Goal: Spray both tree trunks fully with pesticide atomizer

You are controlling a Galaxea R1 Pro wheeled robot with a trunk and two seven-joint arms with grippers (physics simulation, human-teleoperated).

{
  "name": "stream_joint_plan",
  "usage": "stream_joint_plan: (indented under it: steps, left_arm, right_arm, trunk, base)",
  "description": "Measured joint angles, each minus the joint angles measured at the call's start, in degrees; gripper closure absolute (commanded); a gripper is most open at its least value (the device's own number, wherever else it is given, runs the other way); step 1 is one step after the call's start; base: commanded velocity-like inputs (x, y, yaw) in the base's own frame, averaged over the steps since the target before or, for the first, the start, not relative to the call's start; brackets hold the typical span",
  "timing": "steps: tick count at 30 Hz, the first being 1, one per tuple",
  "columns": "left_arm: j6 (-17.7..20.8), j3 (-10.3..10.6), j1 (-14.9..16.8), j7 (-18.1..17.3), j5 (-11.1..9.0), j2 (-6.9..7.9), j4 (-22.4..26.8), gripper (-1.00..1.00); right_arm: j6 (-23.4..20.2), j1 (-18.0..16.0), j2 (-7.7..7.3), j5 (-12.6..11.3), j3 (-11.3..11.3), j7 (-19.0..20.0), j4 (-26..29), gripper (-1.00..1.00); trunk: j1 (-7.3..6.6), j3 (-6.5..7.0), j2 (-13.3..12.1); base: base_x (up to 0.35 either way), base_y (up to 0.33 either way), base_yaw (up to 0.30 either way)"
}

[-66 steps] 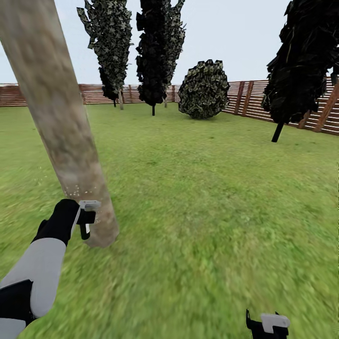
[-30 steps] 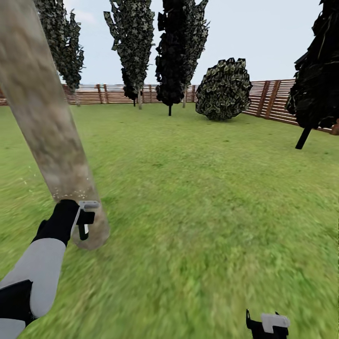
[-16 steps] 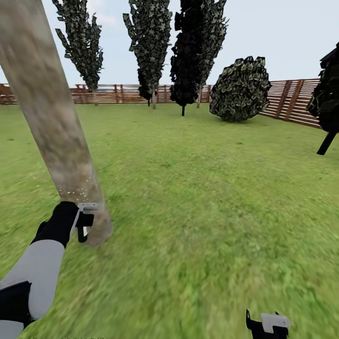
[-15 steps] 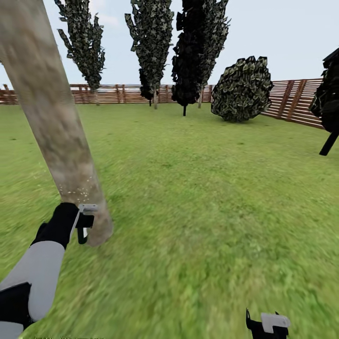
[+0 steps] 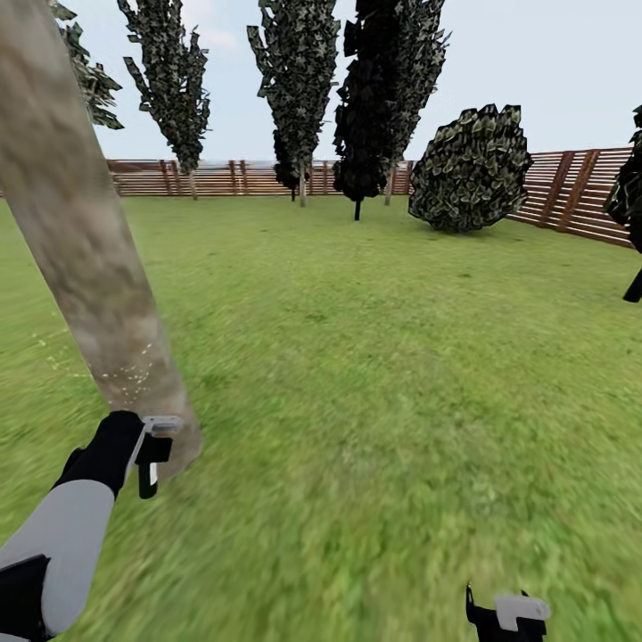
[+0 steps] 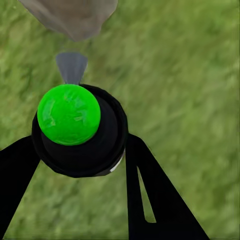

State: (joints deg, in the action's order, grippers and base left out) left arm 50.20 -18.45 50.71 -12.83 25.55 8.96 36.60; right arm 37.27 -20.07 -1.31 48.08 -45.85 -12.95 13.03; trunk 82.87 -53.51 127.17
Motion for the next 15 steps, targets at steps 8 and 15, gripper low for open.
stream_joint_plan:
  steps: [8, 15]
  left_arm:
    - [-1.52, -1.60, -1.04, 0.88, -0.14, 1.46, -0.35, 1.00]
    - [-13.61, -8.16, -4.85, 7.90, -1.23, -2.05, -4.61, 1.00]
  right_arm:
    - [0.00, -0.01, 0.00, -0.01, 0.00, -0.03, -0.02, -1.00]
    - [0.00, 0.00, 0.00, -0.01, -0.02, -0.02, -0.02, -1.00]
  trunk:
    - [0.02, 0.00, 0.00]
    - [0.03, -0.01, 0.00]
  base:
    - [0.155, -0.109, 0.180]
    - [0.004, -0.003, 0.200]
